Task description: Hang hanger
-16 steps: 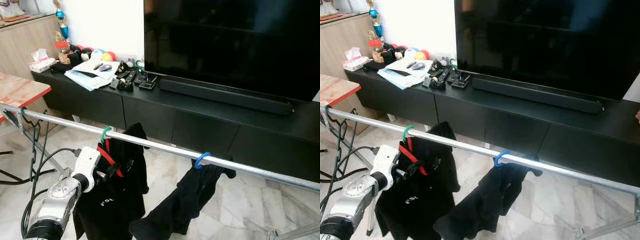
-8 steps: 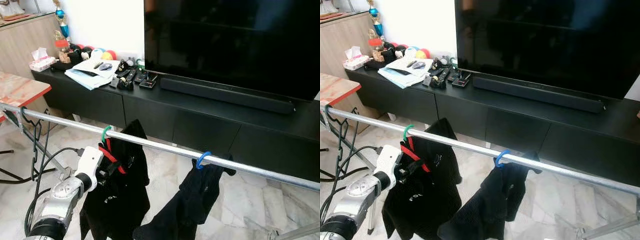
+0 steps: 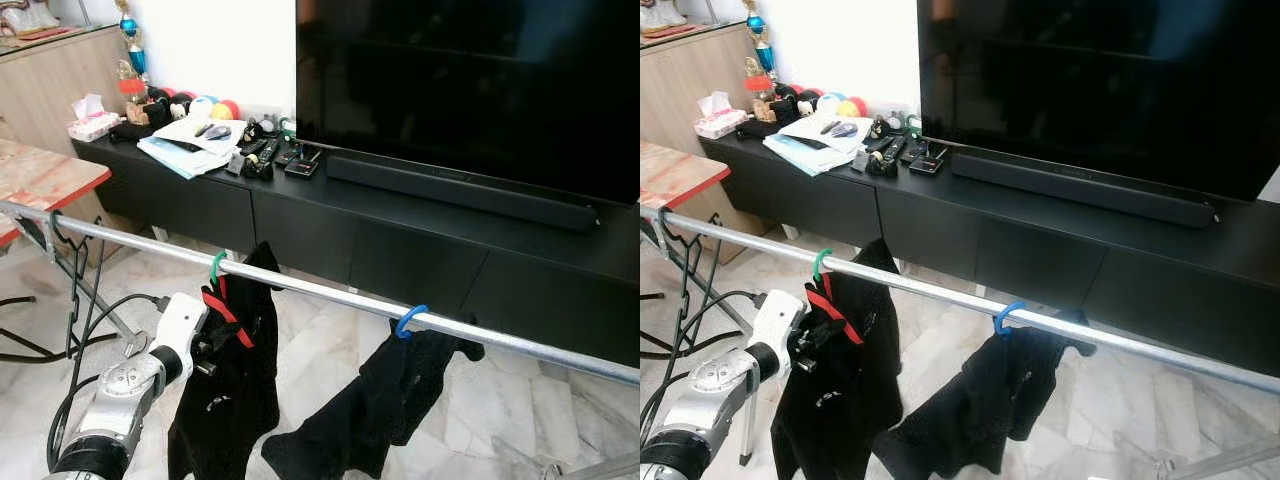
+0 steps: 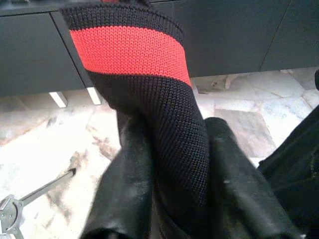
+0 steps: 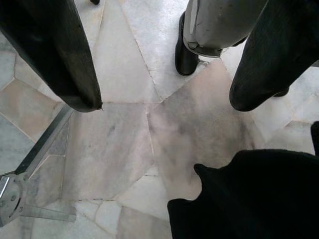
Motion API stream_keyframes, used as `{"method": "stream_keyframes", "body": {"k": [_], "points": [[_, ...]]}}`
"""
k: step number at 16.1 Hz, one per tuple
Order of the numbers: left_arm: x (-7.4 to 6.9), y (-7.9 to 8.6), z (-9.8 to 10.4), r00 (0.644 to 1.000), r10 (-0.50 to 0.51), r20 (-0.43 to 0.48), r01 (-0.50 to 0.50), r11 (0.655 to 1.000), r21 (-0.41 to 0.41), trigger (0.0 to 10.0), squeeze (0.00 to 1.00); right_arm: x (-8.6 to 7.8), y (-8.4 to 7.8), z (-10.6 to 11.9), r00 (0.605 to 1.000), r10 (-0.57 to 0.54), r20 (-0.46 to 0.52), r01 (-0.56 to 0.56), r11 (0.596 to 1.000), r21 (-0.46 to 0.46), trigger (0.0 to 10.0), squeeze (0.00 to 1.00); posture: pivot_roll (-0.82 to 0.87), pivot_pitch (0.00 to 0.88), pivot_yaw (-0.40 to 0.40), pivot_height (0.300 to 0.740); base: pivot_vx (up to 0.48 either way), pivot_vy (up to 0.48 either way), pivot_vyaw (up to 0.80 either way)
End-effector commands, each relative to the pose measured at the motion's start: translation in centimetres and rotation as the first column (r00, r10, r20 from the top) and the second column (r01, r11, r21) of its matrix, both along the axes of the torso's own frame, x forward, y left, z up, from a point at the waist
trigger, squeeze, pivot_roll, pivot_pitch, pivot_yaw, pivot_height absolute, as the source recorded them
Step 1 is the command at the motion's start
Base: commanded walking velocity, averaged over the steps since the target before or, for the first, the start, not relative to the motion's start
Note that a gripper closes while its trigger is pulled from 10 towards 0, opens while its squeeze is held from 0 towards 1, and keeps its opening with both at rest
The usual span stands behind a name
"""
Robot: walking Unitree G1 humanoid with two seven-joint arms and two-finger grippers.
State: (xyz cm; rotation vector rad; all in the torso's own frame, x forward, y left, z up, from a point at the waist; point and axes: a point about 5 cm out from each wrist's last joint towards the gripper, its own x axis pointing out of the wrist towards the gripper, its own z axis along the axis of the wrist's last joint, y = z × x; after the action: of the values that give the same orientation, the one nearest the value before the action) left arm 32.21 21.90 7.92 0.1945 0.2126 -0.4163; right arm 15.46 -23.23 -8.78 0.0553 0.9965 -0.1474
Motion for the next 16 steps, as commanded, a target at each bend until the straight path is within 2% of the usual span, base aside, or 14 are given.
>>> {"method": "stream_keyframes", "body": {"k": [1,5,9,13,16], "points": [[-0.1,-0.5,0.1,0.999,-0.036,0.004,0.036,0.999,0.027,0.0,0.0,-0.1,0.1,-0.1,1.0,-0.001,-0.008,0.001,1.0,0.0,10.0,0.0,0.09,0.029,-0.013,0.74,0.0,0.0,0.0],[0.1,-0.9,-0.3,0.999,-0.031,-0.013,0.032,0.993,0.11,0.0,0.0,-0.1,0.3,-0.1,1.0,-0.001,-0.007,0.001,1.0,0.003,10.0,0.0,0.09,0.022,-0.008,0.74,0.0,0.0,0.0],[0.1,-1.0,-0.4,0.999,-0.032,-0.019,0.034,0.99,0.134,0.0,0.0,-0.1,0.6,-0.2,1.0,0.002,-0.008,-0.002,1.0,0.008,10.0,0.0,0.1,0.019,-0.003,0.74,0.0,0.0,0.0],[0.1,-1.4,-0.3,0.999,-0.034,-0.002,0.034,0.993,0.111,0.0,0.0,-0.2,0.8,-0.3,1.0,-0.003,-0.008,0.003,1.0,0.013,10.0,0.0,0.1,0.02,0.002,0.74,0.0,0.0,0.0],[0.1,-1.8,0.2,0.998,0.027,0.06,-0.029,0.999,0.025,0.0,0.0,-0.2,0.9,-0.3,1.0,-0.005,-0.011,0.005,1.0,0.014,10.0,0.0,0.1,0.024,0.003,0.74,0.0,0.0,0.0]]}}
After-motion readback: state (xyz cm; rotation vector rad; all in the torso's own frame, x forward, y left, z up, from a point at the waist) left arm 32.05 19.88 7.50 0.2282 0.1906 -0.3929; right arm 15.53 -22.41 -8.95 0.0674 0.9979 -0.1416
